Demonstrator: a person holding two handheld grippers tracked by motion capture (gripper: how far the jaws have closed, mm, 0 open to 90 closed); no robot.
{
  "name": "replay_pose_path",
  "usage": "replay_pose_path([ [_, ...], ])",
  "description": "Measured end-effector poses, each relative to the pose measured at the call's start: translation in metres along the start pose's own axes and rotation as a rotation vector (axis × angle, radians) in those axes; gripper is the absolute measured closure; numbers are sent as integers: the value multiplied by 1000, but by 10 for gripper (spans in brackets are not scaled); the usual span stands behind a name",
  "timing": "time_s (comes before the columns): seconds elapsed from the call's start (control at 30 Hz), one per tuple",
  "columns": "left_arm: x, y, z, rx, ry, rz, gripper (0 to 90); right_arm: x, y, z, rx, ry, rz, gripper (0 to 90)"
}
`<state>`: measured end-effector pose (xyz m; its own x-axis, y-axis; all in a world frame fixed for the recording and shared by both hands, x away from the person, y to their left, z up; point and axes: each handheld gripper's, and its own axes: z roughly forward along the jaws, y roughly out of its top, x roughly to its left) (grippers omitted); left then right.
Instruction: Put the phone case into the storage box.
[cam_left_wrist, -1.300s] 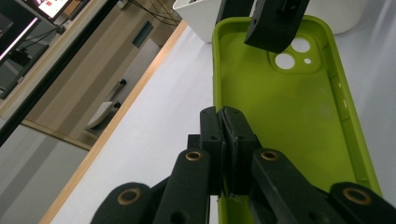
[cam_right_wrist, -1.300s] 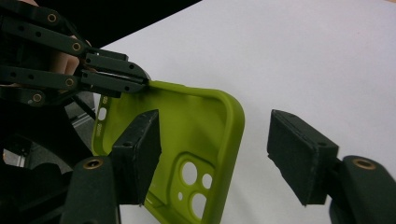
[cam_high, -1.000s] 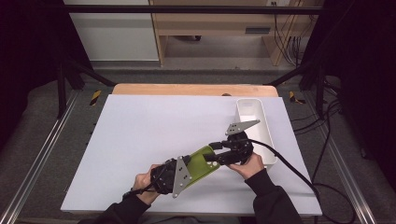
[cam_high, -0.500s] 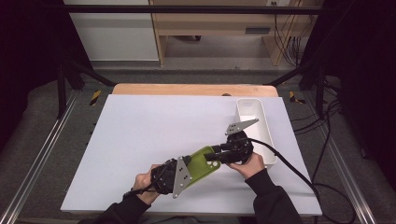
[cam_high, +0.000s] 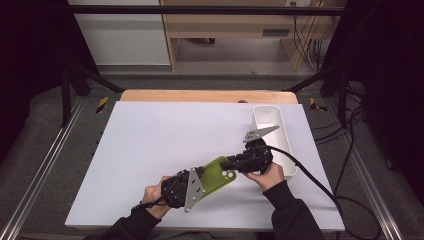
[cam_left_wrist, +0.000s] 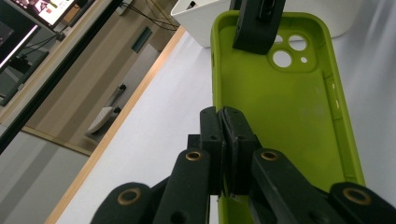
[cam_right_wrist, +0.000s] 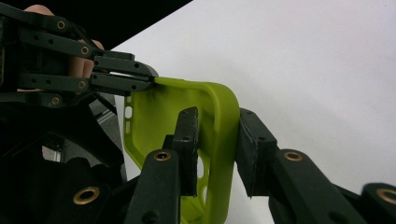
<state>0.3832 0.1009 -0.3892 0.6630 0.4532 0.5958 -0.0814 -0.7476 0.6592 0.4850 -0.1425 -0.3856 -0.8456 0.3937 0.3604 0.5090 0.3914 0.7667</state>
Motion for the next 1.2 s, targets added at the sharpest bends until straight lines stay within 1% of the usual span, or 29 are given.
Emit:
replay_pose_path([
  [0.07,-1,0,1,-6,-2,-4,873,0,0,0,1,-3,-1,715],
  [0.27,0,0,1,-2,-7,1,872,0,0,-1,9,-10,-8,736],
  [0.4,-1,-1,2,-3,-5,3,872,0,0,-2,12,-8,-9,757],
  [0.6,0,-1,2,8,-5,9,872,1,0,-4,13,-1,-6,779],
  [0.9,0,-1,3,12,-6,15,872,2,0,-5,19,0,-4,784],
  [0.97,0,-1,3,6,-6,11,872,2,0,-5,21,-3,-4,785],
  [1.03,0,-1,3,10,-5,15,871,3,0,-5,20,-9,-4,786],
  [1.2,0,-1,4,14,-8,12,870,3,-1,-5,18,-16,-4,789],
])
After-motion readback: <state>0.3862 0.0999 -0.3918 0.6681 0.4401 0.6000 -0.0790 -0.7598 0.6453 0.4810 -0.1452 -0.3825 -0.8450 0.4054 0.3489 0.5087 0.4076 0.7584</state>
